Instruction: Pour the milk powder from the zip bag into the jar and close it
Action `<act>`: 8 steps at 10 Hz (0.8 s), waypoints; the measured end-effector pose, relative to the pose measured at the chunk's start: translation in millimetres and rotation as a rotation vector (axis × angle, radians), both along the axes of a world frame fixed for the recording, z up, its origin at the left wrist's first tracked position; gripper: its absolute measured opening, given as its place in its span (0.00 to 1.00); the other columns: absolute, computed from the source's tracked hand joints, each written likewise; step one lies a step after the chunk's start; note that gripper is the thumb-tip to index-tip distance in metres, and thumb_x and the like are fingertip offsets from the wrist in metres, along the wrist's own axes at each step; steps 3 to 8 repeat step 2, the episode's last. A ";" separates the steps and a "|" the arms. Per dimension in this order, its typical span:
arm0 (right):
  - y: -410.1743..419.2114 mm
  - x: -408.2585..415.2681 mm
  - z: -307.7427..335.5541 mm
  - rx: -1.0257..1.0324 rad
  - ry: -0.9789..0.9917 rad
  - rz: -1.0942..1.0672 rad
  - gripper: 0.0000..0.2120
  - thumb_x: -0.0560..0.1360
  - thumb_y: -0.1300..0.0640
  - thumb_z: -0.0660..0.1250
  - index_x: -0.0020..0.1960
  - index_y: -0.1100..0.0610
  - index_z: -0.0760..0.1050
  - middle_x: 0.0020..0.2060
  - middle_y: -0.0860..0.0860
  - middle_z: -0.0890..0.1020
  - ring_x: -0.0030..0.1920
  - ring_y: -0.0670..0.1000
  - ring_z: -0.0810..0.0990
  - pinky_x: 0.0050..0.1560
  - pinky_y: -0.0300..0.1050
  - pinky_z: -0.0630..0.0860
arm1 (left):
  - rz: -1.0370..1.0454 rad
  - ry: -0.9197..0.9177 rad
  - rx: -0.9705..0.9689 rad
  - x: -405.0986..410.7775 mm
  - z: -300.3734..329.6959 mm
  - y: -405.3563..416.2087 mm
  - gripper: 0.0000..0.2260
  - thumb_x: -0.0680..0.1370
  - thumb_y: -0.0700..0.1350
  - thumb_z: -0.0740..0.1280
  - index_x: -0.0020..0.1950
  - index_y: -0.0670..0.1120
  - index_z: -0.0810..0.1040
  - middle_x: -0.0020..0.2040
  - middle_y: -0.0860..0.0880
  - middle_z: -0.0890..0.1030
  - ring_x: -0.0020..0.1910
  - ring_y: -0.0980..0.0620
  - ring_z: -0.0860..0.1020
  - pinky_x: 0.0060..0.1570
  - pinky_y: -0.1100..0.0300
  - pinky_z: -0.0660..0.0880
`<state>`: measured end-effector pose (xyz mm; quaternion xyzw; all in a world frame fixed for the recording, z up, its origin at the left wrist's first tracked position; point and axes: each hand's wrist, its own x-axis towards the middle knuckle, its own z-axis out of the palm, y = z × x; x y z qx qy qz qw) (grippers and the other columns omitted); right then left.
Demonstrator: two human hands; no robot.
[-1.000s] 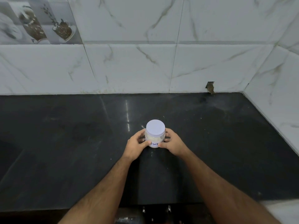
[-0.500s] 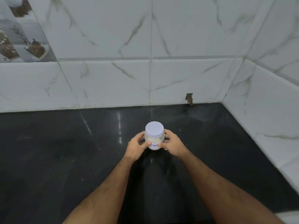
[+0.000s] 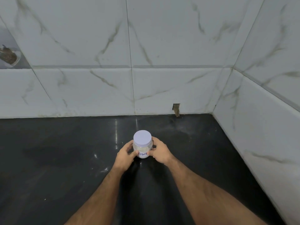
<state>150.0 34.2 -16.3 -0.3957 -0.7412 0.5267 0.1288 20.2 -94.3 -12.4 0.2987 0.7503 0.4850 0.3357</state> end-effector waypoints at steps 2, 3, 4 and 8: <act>3.0 4.5 -5.9 0.030 0.009 0.059 0.33 0.72 0.68 0.72 0.74 0.53 0.69 0.67 0.51 0.79 0.62 0.50 0.80 0.68 0.49 0.74 | 0.010 0.052 0.001 6.7 0.6 -0.8 0.27 0.79 0.38 0.69 0.77 0.50 0.68 0.69 0.53 0.76 0.61 0.56 0.75 0.67 0.45 0.74; 3.0 4.5 -5.9 0.030 0.009 0.059 0.33 0.72 0.68 0.72 0.74 0.53 0.69 0.67 0.51 0.79 0.62 0.50 0.80 0.68 0.49 0.74 | 0.010 0.052 0.001 6.7 0.6 -0.8 0.27 0.79 0.38 0.69 0.77 0.50 0.68 0.69 0.53 0.76 0.61 0.56 0.75 0.67 0.45 0.74; 3.0 4.5 -5.9 0.030 0.009 0.059 0.33 0.72 0.68 0.72 0.74 0.53 0.69 0.67 0.51 0.79 0.62 0.50 0.80 0.68 0.49 0.74 | 0.010 0.052 0.001 6.7 0.6 -0.8 0.27 0.79 0.38 0.69 0.77 0.50 0.68 0.69 0.53 0.76 0.61 0.56 0.75 0.67 0.45 0.74; 3.0 4.5 -5.9 0.030 0.009 0.059 0.33 0.72 0.68 0.72 0.74 0.53 0.69 0.67 0.51 0.79 0.62 0.50 0.80 0.68 0.49 0.74 | 0.010 0.052 0.001 6.7 0.6 -0.8 0.27 0.79 0.38 0.69 0.77 0.50 0.68 0.69 0.53 0.76 0.61 0.56 0.75 0.67 0.45 0.74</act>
